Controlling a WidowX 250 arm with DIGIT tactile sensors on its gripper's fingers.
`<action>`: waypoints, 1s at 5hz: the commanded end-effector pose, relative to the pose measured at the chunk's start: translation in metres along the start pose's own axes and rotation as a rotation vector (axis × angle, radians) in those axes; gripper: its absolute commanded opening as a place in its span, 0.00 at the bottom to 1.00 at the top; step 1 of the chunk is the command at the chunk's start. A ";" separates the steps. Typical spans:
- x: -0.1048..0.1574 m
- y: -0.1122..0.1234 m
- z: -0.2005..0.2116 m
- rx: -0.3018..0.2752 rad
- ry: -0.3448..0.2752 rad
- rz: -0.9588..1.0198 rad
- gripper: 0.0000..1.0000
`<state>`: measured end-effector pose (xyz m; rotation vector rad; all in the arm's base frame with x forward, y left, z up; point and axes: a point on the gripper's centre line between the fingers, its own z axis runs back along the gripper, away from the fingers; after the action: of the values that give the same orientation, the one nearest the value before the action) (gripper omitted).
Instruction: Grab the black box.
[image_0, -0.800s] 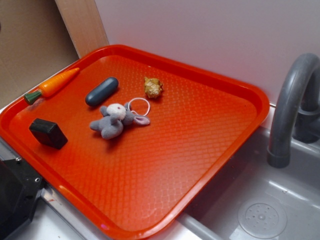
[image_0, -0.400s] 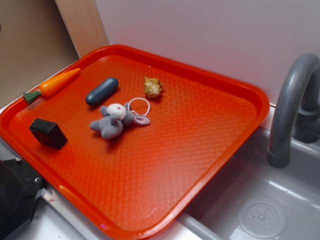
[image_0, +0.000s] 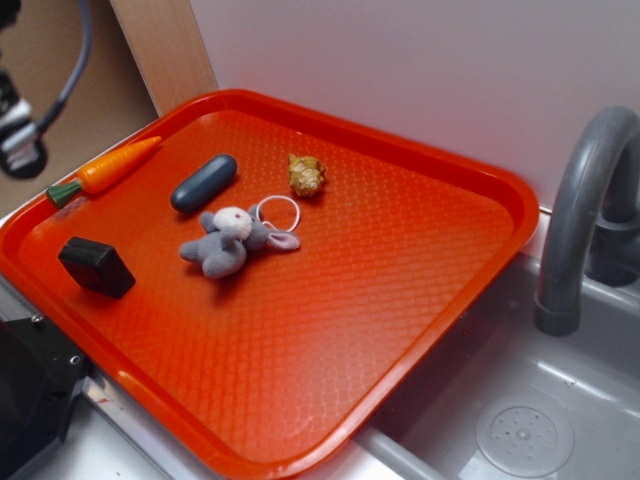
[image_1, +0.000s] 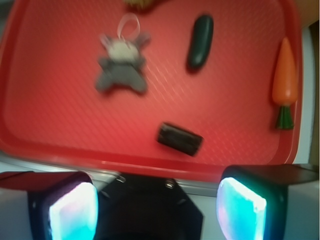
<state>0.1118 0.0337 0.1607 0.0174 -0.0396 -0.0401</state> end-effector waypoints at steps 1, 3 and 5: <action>0.009 0.028 -0.023 0.097 -0.124 -0.463 1.00; 0.028 0.004 -0.055 0.256 -0.101 -0.876 1.00; 0.045 0.030 -0.099 0.133 0.029 -0.932 1.00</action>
<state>0.1563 0.0604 0.0637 0.1541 0.0046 -0.9803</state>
